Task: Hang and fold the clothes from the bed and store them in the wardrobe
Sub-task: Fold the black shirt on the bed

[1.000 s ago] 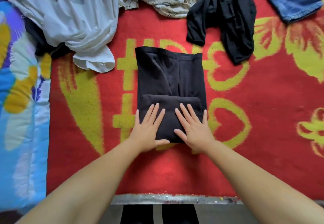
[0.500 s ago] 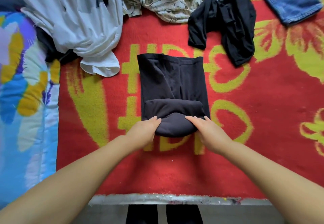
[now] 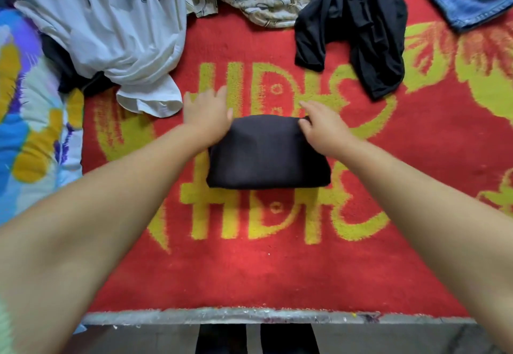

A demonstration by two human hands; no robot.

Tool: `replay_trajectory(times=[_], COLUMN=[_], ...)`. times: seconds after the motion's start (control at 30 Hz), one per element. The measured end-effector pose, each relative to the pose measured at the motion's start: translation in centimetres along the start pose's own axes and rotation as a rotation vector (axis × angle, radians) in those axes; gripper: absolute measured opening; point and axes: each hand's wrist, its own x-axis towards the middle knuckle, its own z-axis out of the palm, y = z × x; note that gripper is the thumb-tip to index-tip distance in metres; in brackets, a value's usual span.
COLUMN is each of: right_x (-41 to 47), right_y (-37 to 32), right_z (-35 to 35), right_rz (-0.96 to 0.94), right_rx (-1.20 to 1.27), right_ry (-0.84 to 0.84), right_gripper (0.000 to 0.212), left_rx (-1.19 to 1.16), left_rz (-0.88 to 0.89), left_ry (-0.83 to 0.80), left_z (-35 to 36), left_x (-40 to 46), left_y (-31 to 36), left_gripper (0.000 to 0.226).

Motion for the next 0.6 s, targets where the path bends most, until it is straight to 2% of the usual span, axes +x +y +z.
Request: replay_trajectory(times=[0.07, 0.13, 0.17, 0.33, 0.43, 0.5, 0.57, 0.6], right_x=[-0.9, -2.1, -2.7, -2.1, -2.8, -3.3, -3.5, -3.5], right_y=[-1.7, -2.5, -2.3, 4.1, 7.0, 7.8, 6.8, 5.7], right_z=[3.0, 5.9, 6.9, 9.1, 8.4, 7.5, 6.0, 5.5], right_rz=[-0.054, -0.111, -0.123, 0.003, -0.009, 0.067, 0.159, 0.142], right_rx=[-0.13, -0.221, -0.242, -0.138, -0.301, -0.32, -0.242, -0.216], right_ry=[0.04, 0.075, 0.08, 0.074, -0.006, -0.017, 0.041, 0.088], right_gripper=[0.054, 0.056, 0.057, 0.058, 0.058, 0.058, 0.057, 0.057], left_rx=[-0.035, -0.006, 0.009, -0.171, -0.212, -0.157, -0.136, -0.122], left_rz=[0.108, 0.212, 0.206, 0.03, -0.123, -0.166, -0.164, -0.117], left_ry=[0.165, 0.153, 0.124, 0.14, 0.043, -0.006, 0.051, 0.111], left_z=[2.7, 5.8, 7.2, 11.4, 12.0, 11.7, 10.2, 9.4], left_x=[-2.1, -4.3, -5.1, -4.5, -4.4, -4.9, -5.4, -5.6], left_y=[2.4, 4.3, 4.5, 1.3, -1.5, -3.3, -4.4, -4.1], left_gripper=[0.057, 0.058, 0.059, 0.062, 0.062, 0.063, 0.064, 0.065])
